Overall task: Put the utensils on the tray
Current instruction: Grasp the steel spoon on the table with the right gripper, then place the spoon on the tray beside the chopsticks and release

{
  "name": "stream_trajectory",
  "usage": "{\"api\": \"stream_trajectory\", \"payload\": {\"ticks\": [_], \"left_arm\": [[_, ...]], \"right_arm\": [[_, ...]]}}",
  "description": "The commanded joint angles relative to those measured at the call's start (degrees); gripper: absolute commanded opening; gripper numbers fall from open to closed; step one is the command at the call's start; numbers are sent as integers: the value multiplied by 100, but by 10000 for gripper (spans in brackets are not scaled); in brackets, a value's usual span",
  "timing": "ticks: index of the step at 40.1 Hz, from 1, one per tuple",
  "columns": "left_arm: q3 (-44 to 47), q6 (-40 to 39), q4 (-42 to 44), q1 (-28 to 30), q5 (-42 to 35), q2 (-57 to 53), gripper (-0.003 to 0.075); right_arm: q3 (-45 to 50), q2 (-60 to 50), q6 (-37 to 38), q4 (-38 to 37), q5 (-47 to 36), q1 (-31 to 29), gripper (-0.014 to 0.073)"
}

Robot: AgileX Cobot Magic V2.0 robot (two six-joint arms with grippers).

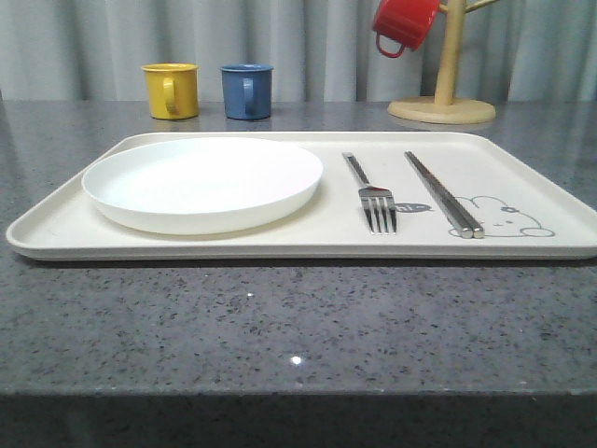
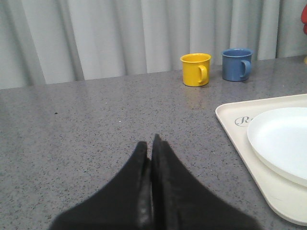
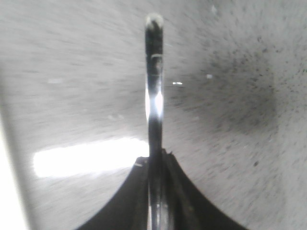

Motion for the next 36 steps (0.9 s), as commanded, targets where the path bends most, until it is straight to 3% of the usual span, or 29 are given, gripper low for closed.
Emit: {"api": "stream_trajectory", "payload": {"ticks": [1,14,36], "left_arm": [[-156,-38,-57,6,-468,65,-18],[-156,-38,-57,6,-468,65,-18],[-156,-38,-57,6,-468,65,-18]], "right_arm": [[-183,-545,251,15,621,439,-6],[-183,-548,911,15,616,1908,-4],[382,321,1358,26,339,1948,-4]]}}
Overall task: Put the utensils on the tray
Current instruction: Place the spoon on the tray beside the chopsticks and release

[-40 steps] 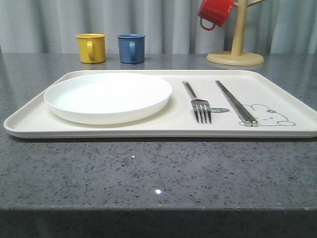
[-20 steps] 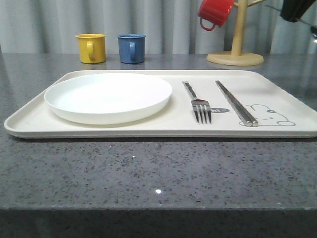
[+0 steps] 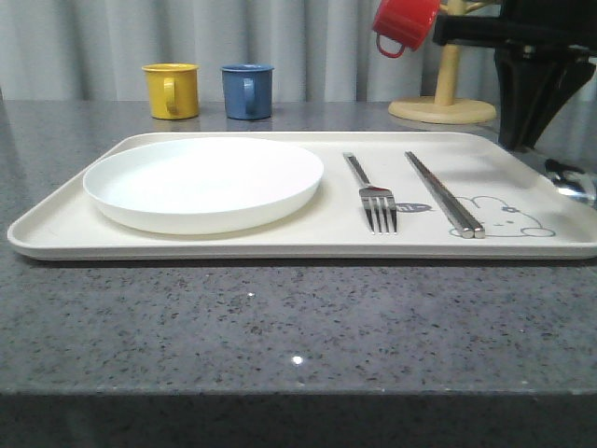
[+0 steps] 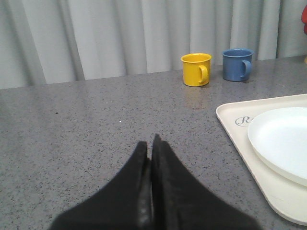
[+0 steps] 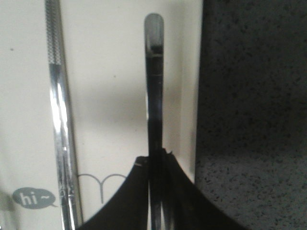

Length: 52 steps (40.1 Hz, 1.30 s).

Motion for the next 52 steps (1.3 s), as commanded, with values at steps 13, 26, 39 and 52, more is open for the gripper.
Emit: {"api": "stream_trajectory", "payload": {"ticks": [13,26,39,52], "left_arm": [[-156,-38,-57,6,-468,65,-18],[-156,-38,-57,6,-468,65,-18],[-156,-38,-57,6,-468,65,-18],[-156,-38,-57,6,-468,65,-18]], "right_arm": [[-94,86,76,9,7,-3,0],[-114,71,76,9,-211,-3,244],[-737,-568,71,-15,-310,-3,363],[-939,-1571,-593,-102,-211,-3,120]]}}
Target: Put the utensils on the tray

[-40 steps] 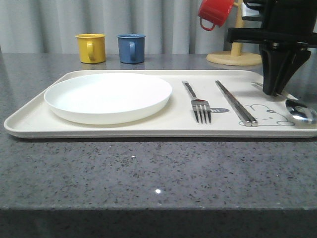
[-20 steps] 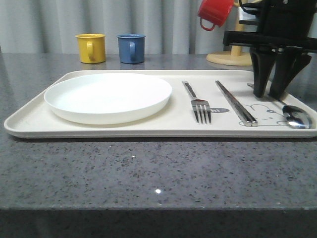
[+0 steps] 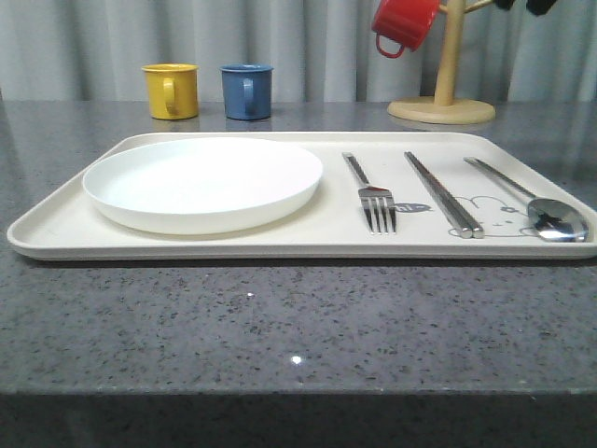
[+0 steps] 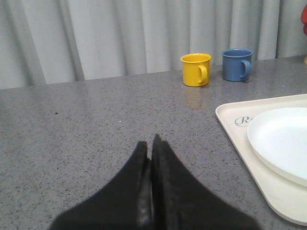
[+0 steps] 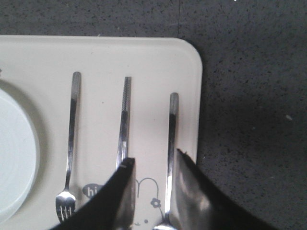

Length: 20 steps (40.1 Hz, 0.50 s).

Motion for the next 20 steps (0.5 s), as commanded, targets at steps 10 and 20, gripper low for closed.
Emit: {"api": "stream_trajectory", "payload": {"ticks": [10,20], "left_arm": [[-156,-38,-57,6,-468,65,-18],[-156,-38,-57,6,-468,65,-18]], "right_arm": [[1635,-1973,-816,-69,-1604,-3,-30],[4707,-4044,-1216,-76,-4145,-3,-30]]}}
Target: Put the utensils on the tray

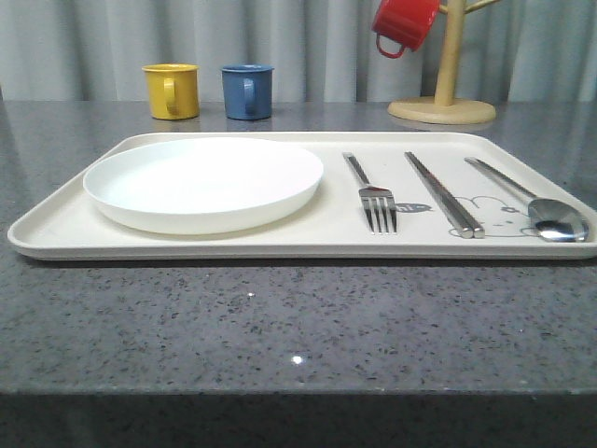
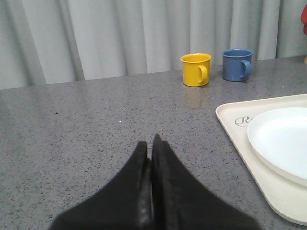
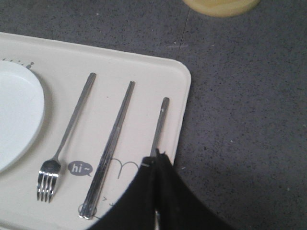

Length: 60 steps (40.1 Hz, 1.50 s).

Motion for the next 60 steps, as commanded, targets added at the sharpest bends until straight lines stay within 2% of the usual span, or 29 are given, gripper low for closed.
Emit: {"api": "stream_trajectory", "payload": {"ticks": [1,7,10,16,22,60], "left_arm": [[-156,-38,-57,6,-468,65,-18],[-156,-38,-57,6,-468,65,-18],[-156,-38,-57,6,-468,65,-18],[-156,-38,-57,6,-468,65,-18],[-156,-38,-57,6,-468,65,-18],[-156,-38,-57,6,-468,65,-18]], "right_arm": [[909,-899,-150,-43,-1308,-3,-30],[2420,-2201,-150,-43,-2122,-3,-30],[2969,-2930,-150,-43,-2238,-3,-30],[3567,-4228,-150,-43,-2221,-3,-30],[3720,-5170,-150,-43,-2087,-3,-30],[3720,-5420,-150,-43,-1946,-3,-30]]}}
